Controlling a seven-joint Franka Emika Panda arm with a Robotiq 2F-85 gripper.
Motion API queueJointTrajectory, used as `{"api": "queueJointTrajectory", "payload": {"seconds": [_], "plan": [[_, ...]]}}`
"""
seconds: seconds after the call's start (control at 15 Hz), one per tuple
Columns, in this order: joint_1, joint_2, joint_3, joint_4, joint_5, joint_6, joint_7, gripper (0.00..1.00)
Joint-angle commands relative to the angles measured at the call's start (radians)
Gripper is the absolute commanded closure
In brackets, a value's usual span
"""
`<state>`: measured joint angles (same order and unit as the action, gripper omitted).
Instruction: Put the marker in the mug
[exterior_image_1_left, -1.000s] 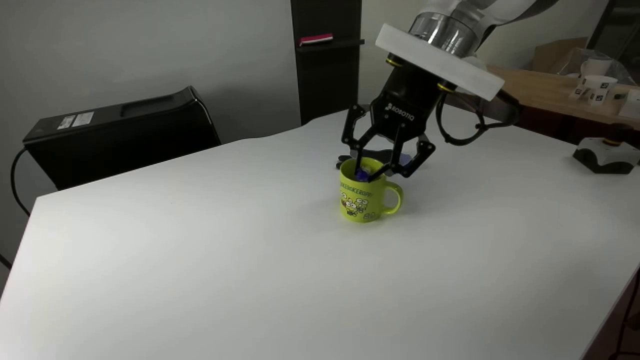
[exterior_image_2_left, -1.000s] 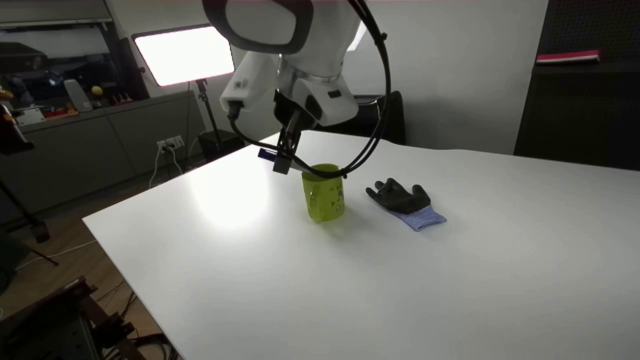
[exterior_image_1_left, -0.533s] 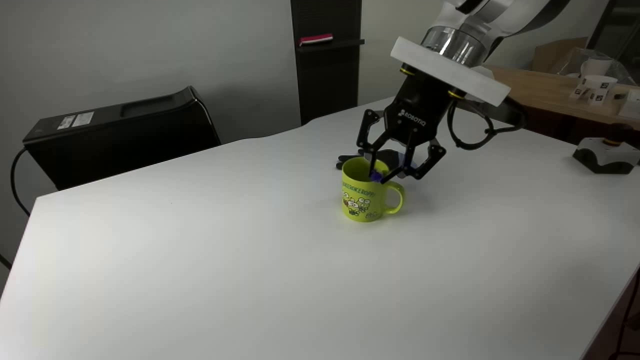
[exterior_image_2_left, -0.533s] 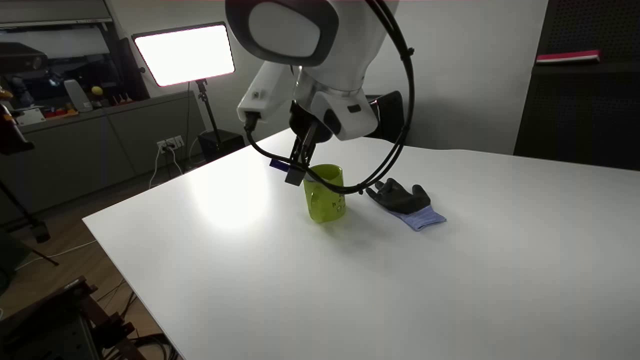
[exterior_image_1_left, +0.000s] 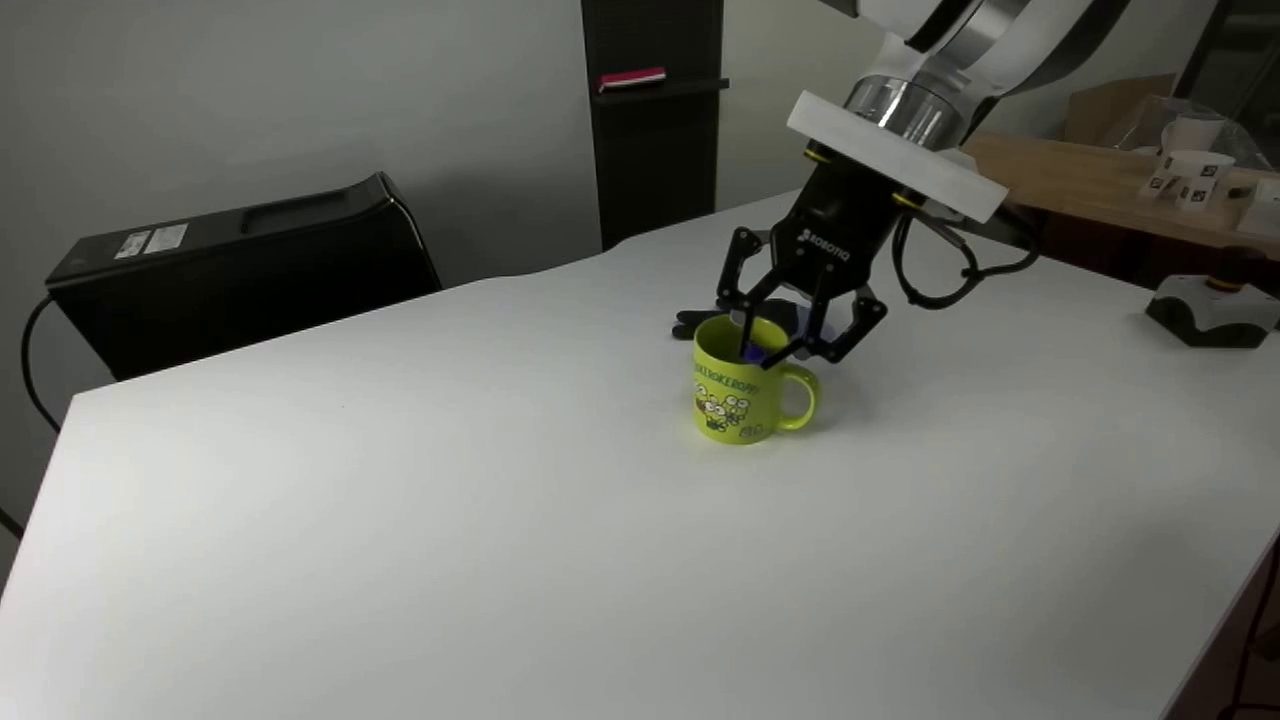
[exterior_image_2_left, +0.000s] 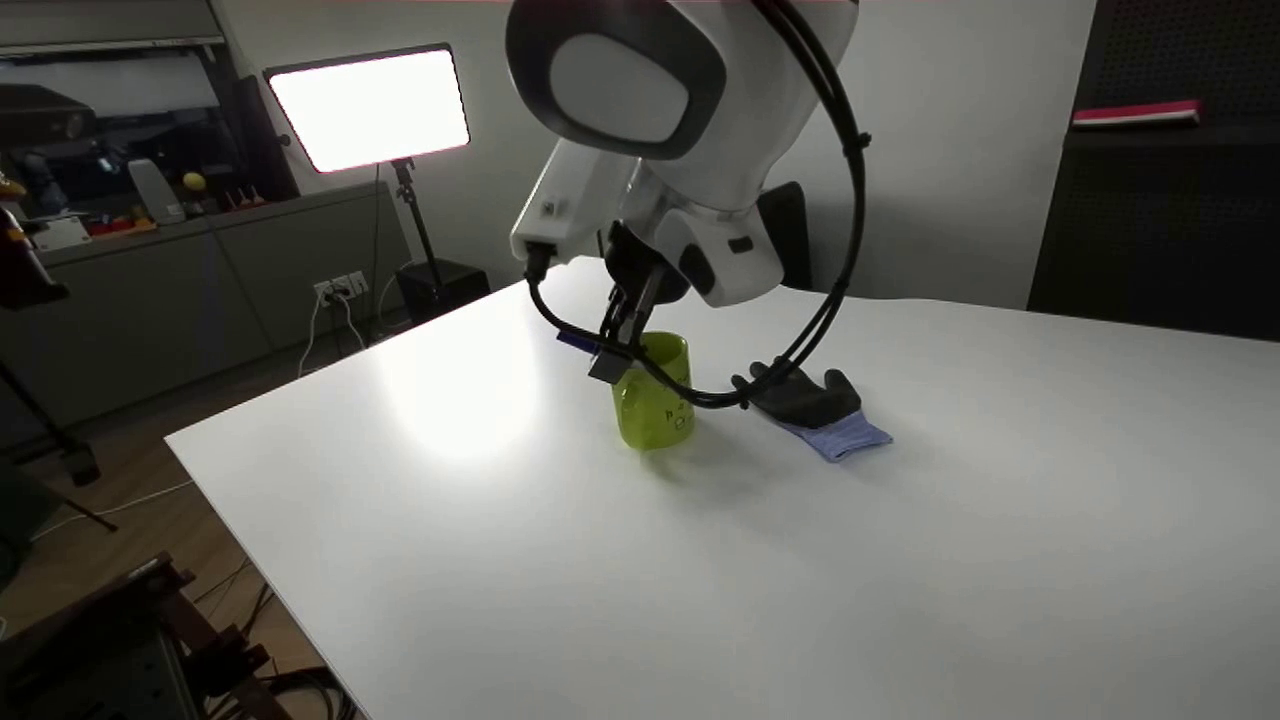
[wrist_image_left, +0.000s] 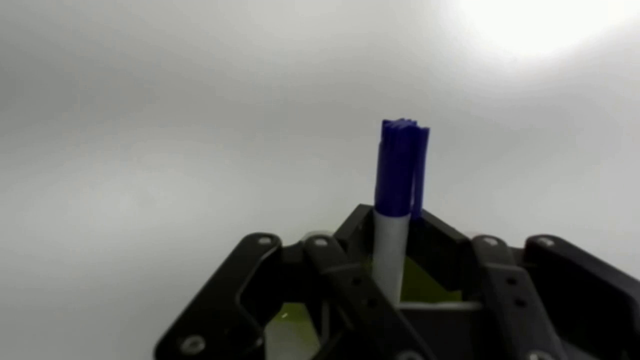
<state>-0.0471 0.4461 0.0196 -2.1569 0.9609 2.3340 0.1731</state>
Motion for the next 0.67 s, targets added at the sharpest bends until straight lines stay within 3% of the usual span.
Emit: {"api": "queueJointTrajectory", "payload": {"seconds": [0.0, 0.07, 0.13, 0.27, 0.6], "plan": [[0.005, 0.053, 0.000, 0.055, 0.021, -0.029, -0.008, 0.94], [0.009, 0.057, -0.001, 0.059, 0.012, -0.034, -0.008, 0.94], [0.013, 0.058, -0.002, 0.062, 0.005, -0.038, -0.006, 0.51], [0.022, 0.061, -0.003, 0.065, -0.007, -0.039, -0.001, 0.45], [0.058, 0.047, -0.003, 0.056, -0.055, -0.025, 0.010, 0.12]]}}
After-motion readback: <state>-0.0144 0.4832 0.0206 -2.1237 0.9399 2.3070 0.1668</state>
